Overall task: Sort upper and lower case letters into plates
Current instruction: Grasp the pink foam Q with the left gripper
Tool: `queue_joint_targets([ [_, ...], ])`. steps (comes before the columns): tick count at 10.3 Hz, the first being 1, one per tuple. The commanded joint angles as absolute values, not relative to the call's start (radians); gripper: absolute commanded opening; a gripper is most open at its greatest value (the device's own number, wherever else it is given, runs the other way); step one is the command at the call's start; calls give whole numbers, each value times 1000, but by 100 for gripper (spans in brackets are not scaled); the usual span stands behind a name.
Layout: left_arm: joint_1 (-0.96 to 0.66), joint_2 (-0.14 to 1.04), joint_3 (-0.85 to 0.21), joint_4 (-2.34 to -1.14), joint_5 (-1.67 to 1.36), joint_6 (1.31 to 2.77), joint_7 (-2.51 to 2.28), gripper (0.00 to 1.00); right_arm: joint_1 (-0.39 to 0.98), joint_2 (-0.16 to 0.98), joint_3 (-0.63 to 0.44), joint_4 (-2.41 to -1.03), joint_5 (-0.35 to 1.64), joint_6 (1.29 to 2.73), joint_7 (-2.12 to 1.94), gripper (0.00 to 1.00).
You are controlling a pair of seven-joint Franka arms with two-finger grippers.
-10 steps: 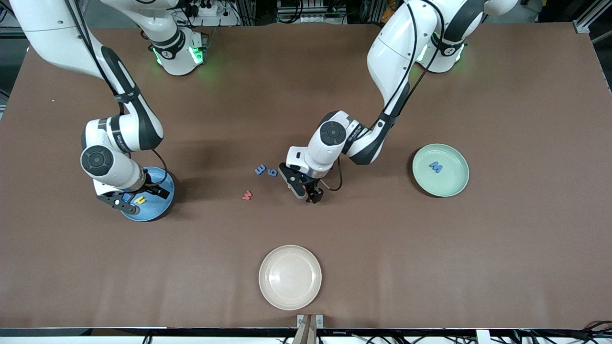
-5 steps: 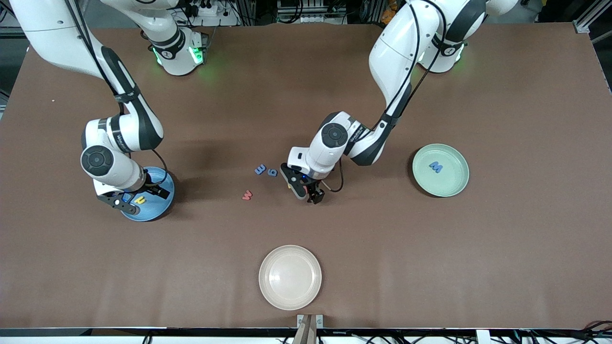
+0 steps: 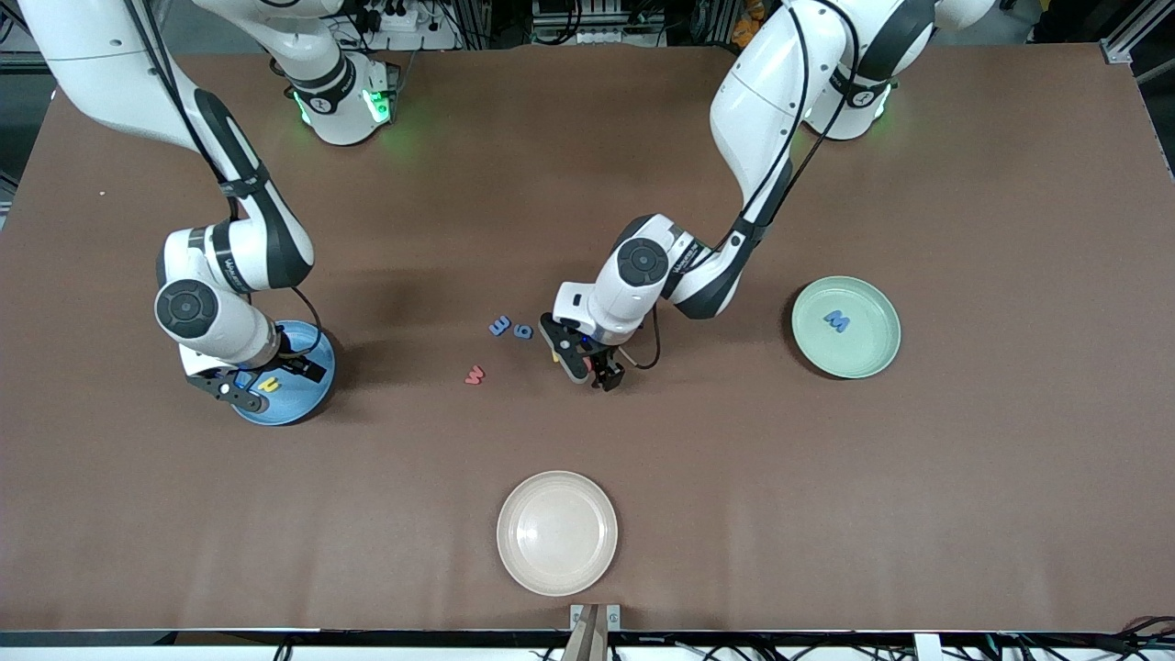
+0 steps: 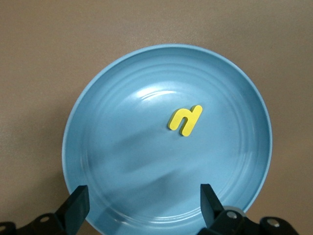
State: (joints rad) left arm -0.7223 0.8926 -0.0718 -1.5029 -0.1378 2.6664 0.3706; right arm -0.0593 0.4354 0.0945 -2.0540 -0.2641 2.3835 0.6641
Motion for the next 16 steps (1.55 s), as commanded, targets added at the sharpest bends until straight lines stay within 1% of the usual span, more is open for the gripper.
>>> queue_joint_targets([
  [1, -716, 890, -80, -1505, -117, 2657, 376, 97, -64, 413, 101, -2079, -287, 2393, 686, 100],
  [2, -715, 891, -80, -1503, -117, 2657, 377, 87, -64, 413, 101, -2079, -287, 2393, 686, 100],
  [3, -715, 891, -80, -1503, -118, 2657, 376, 82, -61, 413, 101, -2079, -287, 2393, 686, 100],
  [4, -716, 891, -80, -1503, -120, 2657, 365, 63, -61, 413, 101, -2079, -287, 2393, 686, 100],
  [5, -718, 893, -80, -1503, -121, 2657, 362, 47, -61, 413, 100, -2079, -287, 2393, 686, 100],
  [6, -718, 893, -80, -1503, -123, 2657, 361, 43, -61, 414, 101, -2079, -287, 2393, 686, 100],
  [7, -718, 893, -80, -1503, -123, 2657, 362, 36, -61, 414, 101, -2079, -287, 2393, 686, 100],
  [8, -716, 893, -80, -1502, -124, 2657, 361, 32, -61, 414, 101, -2079, -287, 2393, 686, 100],
  [14, -710, 879, -80, -1502, -124, 2654, 353, 32, -58, 416, 101, -2075, -287, 2393, 686, 100],
  [15, -704, 873, -80, -1505, -124, 2636, 359, 32, -57, 416, 101, -2075, -287, 2393, 686, 100],
  [16, -684, 850, -80, -1506, -120, 2576, 364, 23, -57, 416, 101, -2075, -287, 2393, 686, 100],
])
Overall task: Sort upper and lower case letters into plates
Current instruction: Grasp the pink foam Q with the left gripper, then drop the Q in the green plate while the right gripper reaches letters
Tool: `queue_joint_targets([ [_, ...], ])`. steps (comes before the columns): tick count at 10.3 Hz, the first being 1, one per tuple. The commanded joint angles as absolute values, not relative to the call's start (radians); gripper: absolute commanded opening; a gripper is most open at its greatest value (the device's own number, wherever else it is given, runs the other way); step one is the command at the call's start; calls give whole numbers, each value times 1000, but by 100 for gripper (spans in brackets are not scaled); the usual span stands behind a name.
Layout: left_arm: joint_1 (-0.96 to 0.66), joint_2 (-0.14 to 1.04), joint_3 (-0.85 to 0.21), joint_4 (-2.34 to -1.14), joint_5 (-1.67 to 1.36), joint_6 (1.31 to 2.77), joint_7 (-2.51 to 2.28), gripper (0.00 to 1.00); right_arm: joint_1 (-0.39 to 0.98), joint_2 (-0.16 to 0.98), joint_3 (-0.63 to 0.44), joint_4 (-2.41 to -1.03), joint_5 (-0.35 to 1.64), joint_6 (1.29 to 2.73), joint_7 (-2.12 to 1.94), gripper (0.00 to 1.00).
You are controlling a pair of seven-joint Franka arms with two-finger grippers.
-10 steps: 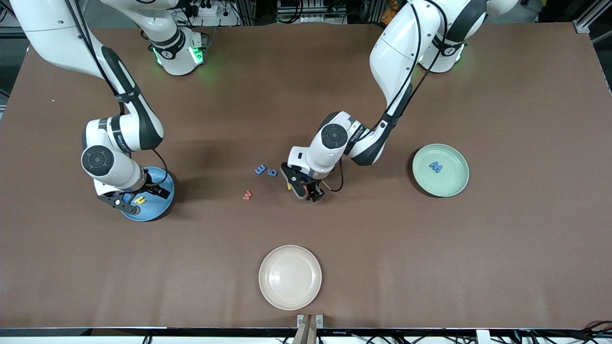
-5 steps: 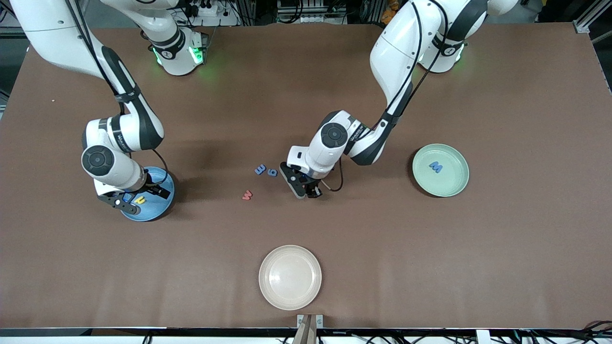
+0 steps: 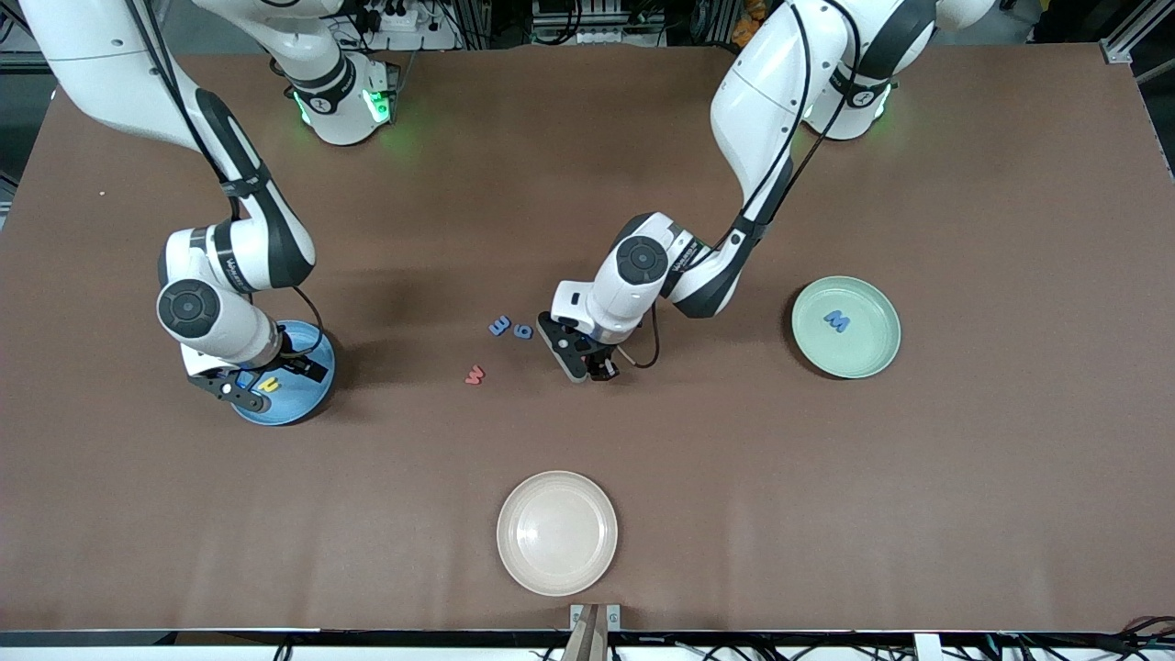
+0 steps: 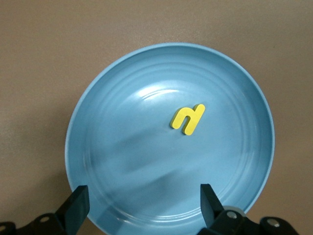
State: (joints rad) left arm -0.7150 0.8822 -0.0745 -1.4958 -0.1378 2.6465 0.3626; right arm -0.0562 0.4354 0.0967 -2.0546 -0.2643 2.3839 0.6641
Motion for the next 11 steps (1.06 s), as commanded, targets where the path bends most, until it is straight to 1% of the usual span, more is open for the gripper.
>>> queue_joint_targets([
  [1, -666, 818, -81, -1505, -120, 2494, 379, 21, -57, 416, 101, -2075, -287, 2393, 686, 100],
  [2, -644, 787, -81, -1505, -120, 2411, 406, 21, -52, 416, 101, -2074, -287, 2395, 686, 100],
  [4, -589, 732, -81, -1508, -123, 2268, 483, 24, -41, 419, 101, -2068, -285, 2395, 704, 100],
  [5, -556, 709, -81, -1509, -124, 2208, 555, 24, -31, 419, 101, -2065, -285, 2395, 727, 100],
  [8, -433, 617, -80, -1569, -126, 1993, 725, 15, 47, 429, 101, -2042, -284, 2391, 851, 100],
  [9, -401, 577, -78, -1607, -118, 1941, 751, 14, 79, 442, 103, -2020, -284, 2384, 911, 100],
  [10, -358, 537, -77, -1653, -115, 1895, 770, 9, 112, 462, 103, -1991, -279, 2384, 980, 100],
  [11, -307, 497, -72, -1702, -114, 1867, 817, 8, 153, 491, 103, -1946, -275, 2382, 1056, 100],
])
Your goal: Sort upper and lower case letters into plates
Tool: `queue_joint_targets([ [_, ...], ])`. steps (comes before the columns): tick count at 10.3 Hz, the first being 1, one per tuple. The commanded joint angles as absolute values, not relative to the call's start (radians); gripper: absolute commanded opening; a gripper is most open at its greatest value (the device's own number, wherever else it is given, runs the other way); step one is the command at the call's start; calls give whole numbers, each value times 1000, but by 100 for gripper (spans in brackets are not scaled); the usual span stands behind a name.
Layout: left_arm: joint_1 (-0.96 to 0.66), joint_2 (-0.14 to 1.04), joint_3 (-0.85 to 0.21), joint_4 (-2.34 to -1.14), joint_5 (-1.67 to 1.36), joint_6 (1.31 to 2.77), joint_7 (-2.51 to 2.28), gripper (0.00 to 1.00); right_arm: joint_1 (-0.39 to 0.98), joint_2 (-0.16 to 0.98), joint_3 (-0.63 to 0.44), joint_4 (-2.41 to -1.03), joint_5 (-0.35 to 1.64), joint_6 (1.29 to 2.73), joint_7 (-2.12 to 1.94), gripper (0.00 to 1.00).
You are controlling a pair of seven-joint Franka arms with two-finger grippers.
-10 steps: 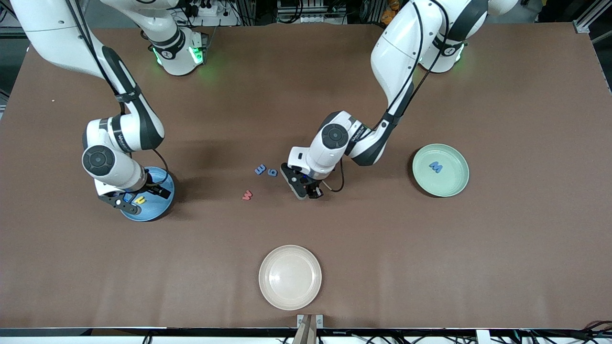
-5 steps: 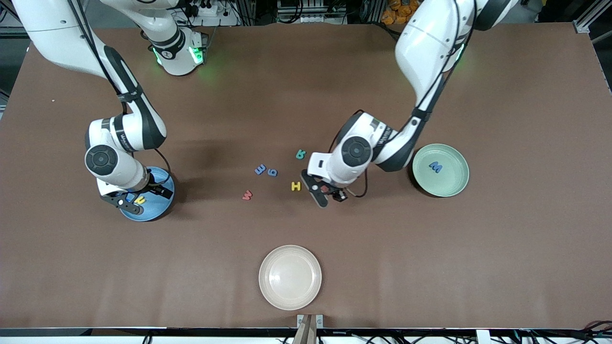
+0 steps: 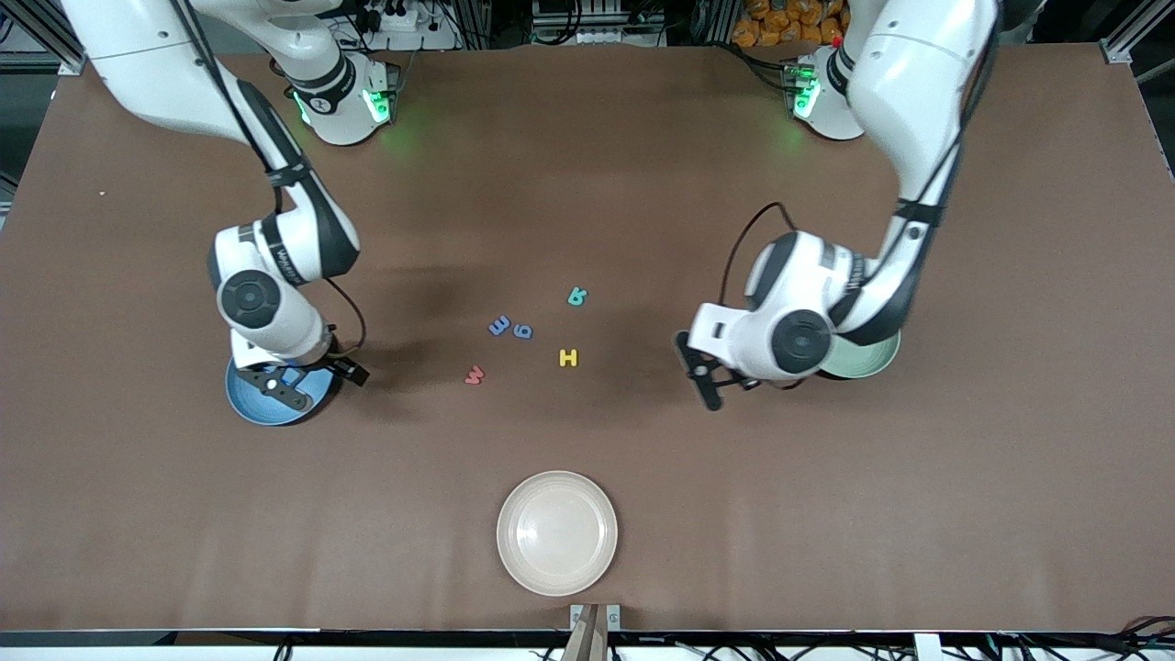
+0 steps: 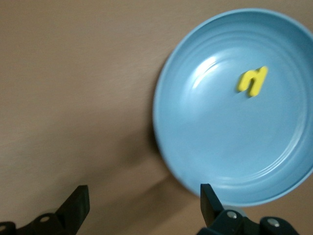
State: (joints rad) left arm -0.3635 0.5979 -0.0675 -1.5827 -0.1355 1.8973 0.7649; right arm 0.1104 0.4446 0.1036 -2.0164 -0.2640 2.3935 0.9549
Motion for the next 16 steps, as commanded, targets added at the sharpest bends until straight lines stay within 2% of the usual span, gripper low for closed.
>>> queue_joint_targets([
  [1, -249, 464, -71, -1774, -114, 1865, 868, 9, 191, 521, 103, -1900, -275, 2378, 1137, 100],
  [4, -154, 367, -69, -1963, -31, 1913, 882, 9, 262, 578, 103, -1781, -272, 2288, 1354, 100],
  [7, -49, 307, -72, -2185, -28, 2164, 1023, 9, 302, 592, 106, -1732, -235, 2267, 1521, 100],
  [9, -9, 316, -72, -2226, -28, 2241, 1069, 9, 340, 603, 104, -1692, -174, 2250, 1700, 100],
  [11, 17, 316, -72, -2236, -28, 2241, 1077, 9, 341, 597, 148, -1701, -172, 2250, 1921, 100],
  [12, 18, 321, -74, -2234, -28, 2243, 1078, 19, 345, 586, 164, -1718, -170, 2250, 2001, 100],
  [13, 18, 328, -74, -2229, -38, 2249, 1078, 99, 348, 554, 185, -1764, -169, 2264, 2058, 100],
  [16, 20, 345, -72, -2205, -125, 2267, 1083, 100, 359, 526, 215, -1857, -91, 2340, 2152, 100],
])
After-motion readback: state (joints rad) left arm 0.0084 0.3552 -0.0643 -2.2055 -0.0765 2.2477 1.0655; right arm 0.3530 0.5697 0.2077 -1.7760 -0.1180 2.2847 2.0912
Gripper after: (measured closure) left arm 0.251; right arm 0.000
